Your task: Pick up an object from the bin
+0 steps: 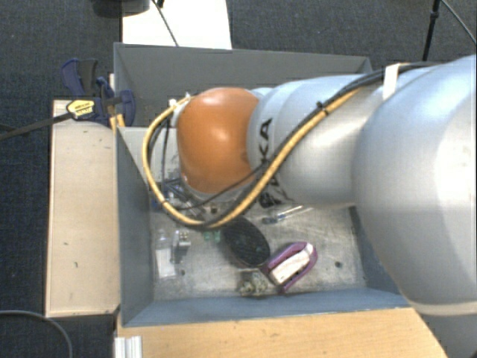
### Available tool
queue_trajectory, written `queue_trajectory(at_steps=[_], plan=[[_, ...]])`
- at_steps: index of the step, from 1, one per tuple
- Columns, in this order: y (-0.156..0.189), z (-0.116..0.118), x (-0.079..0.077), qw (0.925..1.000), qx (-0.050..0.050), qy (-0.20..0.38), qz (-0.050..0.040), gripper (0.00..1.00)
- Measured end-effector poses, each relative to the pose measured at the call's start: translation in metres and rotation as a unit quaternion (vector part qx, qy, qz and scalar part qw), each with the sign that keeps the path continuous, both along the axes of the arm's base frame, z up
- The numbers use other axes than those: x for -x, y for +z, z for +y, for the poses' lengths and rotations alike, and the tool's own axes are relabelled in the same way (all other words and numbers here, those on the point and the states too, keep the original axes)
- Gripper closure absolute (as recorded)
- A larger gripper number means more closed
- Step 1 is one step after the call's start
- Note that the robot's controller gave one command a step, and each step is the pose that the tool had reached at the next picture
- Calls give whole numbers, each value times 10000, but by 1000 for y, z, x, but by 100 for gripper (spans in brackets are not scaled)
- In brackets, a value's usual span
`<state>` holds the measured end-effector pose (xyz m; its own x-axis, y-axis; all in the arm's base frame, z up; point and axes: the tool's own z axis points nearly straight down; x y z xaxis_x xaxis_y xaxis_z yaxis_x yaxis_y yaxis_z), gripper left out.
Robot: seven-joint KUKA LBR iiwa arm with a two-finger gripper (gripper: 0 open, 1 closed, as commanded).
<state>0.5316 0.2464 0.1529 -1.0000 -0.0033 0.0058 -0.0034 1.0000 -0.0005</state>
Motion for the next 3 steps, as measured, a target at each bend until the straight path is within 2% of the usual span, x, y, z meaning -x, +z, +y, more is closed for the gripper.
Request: queue_trajectory(at_steps=[1,2,3], plan=[[-84,-41,-12,9980,-13,-634,-50,0],[-75,-75,-13,9967,2,809,-26,0],[-73,-160,-22,9961,11,-881,-12,0]])
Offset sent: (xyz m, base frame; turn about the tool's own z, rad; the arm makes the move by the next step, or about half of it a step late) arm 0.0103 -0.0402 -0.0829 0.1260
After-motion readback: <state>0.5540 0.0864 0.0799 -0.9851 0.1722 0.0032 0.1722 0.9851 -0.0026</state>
